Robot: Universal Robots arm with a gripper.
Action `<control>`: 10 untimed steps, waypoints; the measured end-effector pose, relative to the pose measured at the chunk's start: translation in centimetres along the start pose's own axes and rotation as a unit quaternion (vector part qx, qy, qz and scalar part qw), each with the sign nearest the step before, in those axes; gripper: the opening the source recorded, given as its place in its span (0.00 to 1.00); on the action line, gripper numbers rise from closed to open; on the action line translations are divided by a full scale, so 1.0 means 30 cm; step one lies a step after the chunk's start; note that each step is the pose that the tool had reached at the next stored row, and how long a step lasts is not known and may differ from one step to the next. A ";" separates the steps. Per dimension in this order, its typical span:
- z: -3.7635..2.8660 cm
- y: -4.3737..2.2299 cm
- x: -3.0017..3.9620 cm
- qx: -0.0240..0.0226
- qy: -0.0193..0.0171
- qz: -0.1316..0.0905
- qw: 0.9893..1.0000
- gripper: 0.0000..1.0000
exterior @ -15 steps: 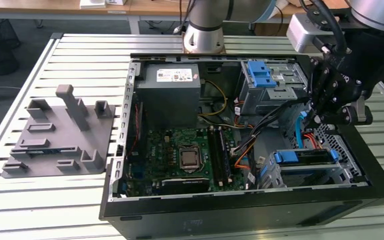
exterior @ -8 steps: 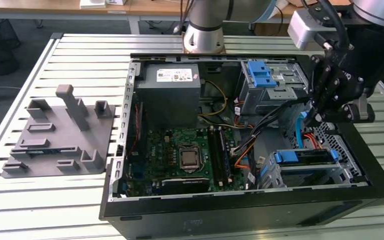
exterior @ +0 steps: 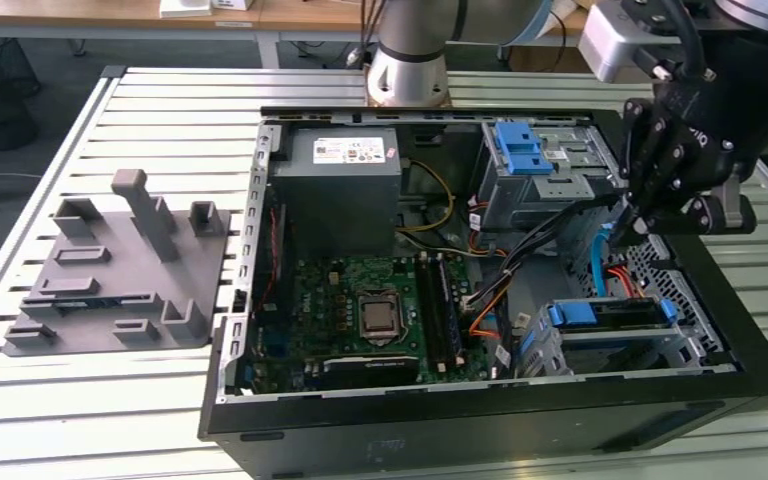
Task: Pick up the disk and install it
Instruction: 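Insert the second disk wire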
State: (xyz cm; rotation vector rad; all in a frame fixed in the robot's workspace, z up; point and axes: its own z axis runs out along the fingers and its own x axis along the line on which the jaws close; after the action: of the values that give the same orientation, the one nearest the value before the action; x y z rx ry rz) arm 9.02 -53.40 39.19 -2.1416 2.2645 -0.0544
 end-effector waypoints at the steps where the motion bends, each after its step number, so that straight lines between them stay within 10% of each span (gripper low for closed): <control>1: 0.000 0.000 -0.006 0.000 0.000 0.000 1.000 0.11; 10: 0.014 0.002 -0.033 0.001 0.014 -0.001 1.000 0.11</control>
State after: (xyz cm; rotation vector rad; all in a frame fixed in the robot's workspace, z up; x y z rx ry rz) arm 9.03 -52.40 38.77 -2.1550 2.2773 -0.0873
